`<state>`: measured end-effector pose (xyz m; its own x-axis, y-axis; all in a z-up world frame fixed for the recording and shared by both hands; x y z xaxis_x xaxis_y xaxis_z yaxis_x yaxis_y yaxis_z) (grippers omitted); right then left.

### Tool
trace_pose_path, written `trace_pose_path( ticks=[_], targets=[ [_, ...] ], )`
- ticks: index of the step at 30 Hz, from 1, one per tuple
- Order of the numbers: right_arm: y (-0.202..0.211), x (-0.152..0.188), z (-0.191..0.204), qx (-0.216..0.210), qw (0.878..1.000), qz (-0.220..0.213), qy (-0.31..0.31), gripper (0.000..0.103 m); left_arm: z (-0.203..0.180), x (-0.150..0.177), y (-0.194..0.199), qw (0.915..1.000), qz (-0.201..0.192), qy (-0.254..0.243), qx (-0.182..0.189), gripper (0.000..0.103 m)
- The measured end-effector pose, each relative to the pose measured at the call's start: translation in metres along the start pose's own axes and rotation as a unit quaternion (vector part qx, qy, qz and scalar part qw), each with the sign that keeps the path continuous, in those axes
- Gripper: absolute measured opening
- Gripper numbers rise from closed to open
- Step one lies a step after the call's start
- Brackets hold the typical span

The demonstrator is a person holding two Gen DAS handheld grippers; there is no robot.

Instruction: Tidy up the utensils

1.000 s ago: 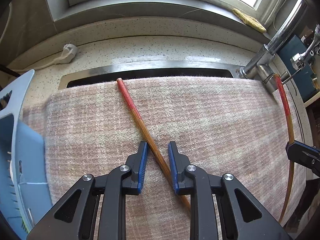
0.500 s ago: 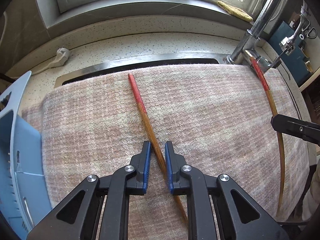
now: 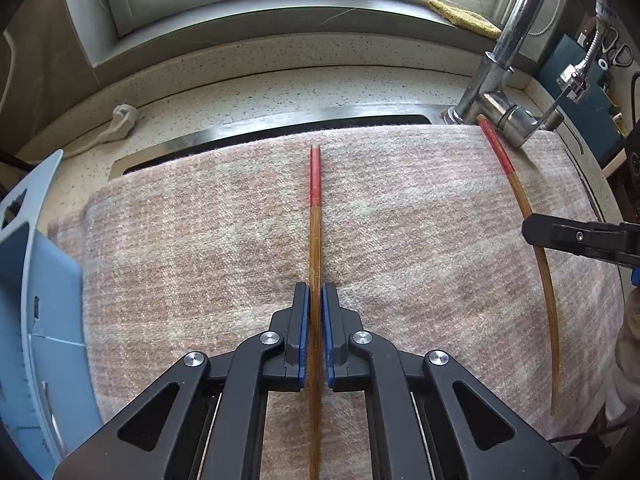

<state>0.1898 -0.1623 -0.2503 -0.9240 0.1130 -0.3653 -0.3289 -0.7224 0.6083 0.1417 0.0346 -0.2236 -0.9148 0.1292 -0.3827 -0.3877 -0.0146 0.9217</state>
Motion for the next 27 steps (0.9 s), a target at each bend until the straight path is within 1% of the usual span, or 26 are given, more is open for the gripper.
trace_pose_path(
  ticks=[2,5,10,14,17,21,27],
  targets=[
    [-0.001,-0.002,-0.002,-0.001,1.0,0.001,-0.001,0.006,-0.011,0.0,0.001,0.9999,0.003,-0.002,0.017,0.005],
    [0.001,-0.004,-0.004,-0.002,1.0,0.0,-0.005,0.006,-0.027,0.004,0.009,0.9994,0.002,-0.021,0.028,0.005],
    [0.009,-0.007,-0.004,-0.01,1.0,-0.005,-0.01,0.006,-0.054,0.007,0.034,0.9974,-0.019,-0.049,0.049,0.005],
    [0.01,-0.007,0.004,-0.019,1.0,-0.004,-0.008,0.007,-0.063,0.006,0.054,0.9956,-0.034,-0.062,0.062,0.005],
    [0.01,-0.008,0.015,-0.025,1.0,-0.005,-0.002,0.007,-0.061,0.005,0.067,0.995,-0.043,-0.062,0.066,0.005],
    [0.009,-0.01,0.03,-0.03,0.999,-0.009,0.005,0.007,-0.047,0.002,0.075,0.9952,-0.053,-0.056,0.061,0.005],
    [-0.005,-0.009,0.062,-0.038,0.999,-0.005,0.02,0.007,-0.011,0.009,0.087,0.9963,-0.058,-0.032,0.055,0.005]
  ],
)
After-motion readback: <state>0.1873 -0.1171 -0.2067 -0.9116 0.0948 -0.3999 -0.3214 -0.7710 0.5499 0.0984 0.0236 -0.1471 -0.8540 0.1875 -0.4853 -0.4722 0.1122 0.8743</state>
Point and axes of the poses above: each gripper's, at about its wrist camera, not at the fingertips, and y roughly against the way its jaws point, z to its left, x to its underside, the point moved 5 cm from there along -y, roughly the way its jaws point, and after that the axes turned 8 degrees about -x, right-handed, at the moved point
